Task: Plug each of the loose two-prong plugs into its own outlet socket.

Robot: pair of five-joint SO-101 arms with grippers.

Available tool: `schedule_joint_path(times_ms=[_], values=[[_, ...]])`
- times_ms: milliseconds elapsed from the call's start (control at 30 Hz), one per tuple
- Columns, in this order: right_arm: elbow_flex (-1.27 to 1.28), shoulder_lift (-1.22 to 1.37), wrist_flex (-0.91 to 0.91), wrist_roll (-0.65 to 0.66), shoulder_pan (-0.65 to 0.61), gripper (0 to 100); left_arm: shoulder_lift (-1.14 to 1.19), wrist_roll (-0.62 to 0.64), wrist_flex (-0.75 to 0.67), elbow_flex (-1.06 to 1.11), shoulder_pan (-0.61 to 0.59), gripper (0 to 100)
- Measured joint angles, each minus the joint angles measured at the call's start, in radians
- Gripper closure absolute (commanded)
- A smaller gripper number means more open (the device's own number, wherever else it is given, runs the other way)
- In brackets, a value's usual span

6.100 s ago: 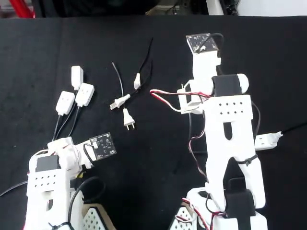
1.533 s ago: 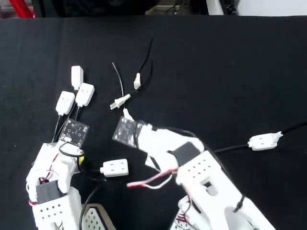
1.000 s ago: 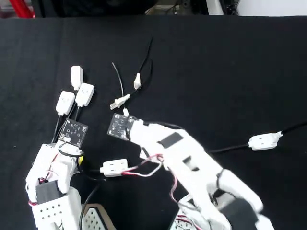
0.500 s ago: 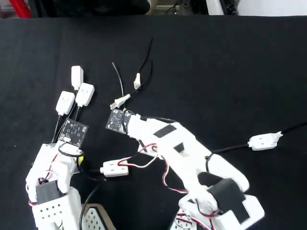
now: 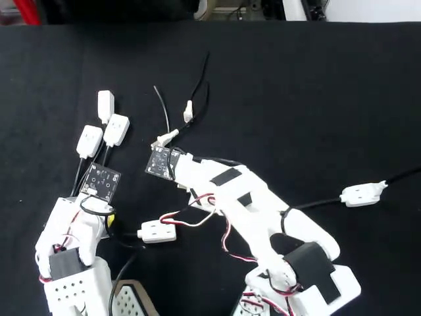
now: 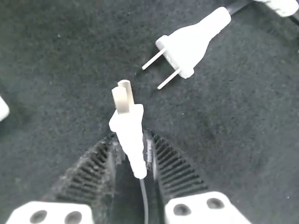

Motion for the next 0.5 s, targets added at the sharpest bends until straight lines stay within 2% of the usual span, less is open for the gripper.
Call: schedule_joint_path(times_ms=[100, 233, 500], values=[[0.000, 0.000, 0.000, 0.000, 0.000, 95.6, 0.000, 0.000, 0.000, 0.000, 0.000, 72], [0.000, 0.000, 0.000, 0.000, 0.000, 88.3, 0.000, 0.000, 0.000, 0.000, 0.000, 72], [-0.025, 0.000, 0.000, -0.032, 0.000, 87.7, 0.000, 0.002, 0.000, 0.000, 0.000, 72]])
